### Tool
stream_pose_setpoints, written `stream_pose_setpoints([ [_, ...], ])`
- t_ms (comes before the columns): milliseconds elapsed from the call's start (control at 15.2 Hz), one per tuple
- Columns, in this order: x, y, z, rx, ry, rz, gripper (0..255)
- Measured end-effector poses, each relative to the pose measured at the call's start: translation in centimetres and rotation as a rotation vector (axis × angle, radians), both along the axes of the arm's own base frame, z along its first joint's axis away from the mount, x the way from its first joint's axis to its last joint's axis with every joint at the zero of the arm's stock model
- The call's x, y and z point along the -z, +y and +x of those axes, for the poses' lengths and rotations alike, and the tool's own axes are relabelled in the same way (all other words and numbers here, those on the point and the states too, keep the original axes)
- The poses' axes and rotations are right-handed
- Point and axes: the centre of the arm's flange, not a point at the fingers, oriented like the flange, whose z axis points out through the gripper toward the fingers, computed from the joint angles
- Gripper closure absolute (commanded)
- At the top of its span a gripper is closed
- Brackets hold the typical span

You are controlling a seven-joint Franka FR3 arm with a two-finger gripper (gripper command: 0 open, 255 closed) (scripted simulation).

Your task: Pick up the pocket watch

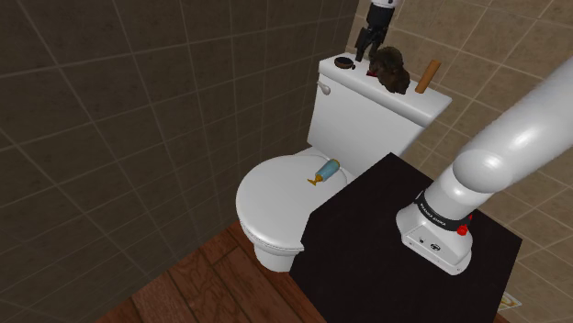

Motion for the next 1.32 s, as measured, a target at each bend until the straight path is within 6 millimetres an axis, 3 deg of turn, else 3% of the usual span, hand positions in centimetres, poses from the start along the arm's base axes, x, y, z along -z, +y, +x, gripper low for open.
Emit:
stream_pose_setpoints([
  [726, 4.2, -8.5, 10.2, -0.047, -0.02, -0.056, 0],
  [1254, 8.2, -9.1, 10.8, -0.051, -0.021, -0.06, 0],
  [1320, 8.4, -9.1, 10.8, -0.051, -0.021, -0.06, 255],
])
